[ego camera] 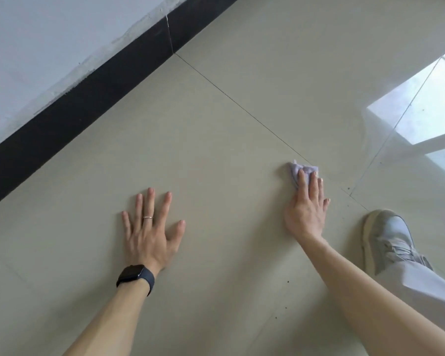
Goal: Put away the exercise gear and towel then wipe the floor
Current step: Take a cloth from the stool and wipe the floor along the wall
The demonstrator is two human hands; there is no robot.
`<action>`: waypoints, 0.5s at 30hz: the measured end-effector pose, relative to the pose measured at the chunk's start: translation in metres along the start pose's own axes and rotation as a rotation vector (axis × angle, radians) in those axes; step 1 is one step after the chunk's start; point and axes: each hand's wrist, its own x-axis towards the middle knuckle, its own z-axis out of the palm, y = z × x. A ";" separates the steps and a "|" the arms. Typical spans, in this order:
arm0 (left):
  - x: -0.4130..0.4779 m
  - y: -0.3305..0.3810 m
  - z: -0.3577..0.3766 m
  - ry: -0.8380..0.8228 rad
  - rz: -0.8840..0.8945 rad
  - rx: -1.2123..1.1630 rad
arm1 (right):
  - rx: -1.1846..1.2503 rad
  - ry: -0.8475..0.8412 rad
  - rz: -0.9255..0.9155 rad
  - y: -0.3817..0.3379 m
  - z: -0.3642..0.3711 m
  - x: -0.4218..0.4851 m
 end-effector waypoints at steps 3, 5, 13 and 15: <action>0.006 -0.001 -0.003 -0.008 -0.009 -0.027 | -0.130 -0.137 -0.408 0.011 0.012 -0.058; 0.004 0.001 -0.001 -0.002 0.011 -0.030 | -0.245 -0.207 -0.696 0.030 0.004 -0.068; 0.003 0.000 -0.001 0.029 -0.018 -0.052 | -0.015 -0.037 0.128 0.043 -0.025 0.011; 0.002 0.000 0.000 0.039 -0.018 -0.065 | -0.030 -0.018 0.067 0.036 -0.013 -0.015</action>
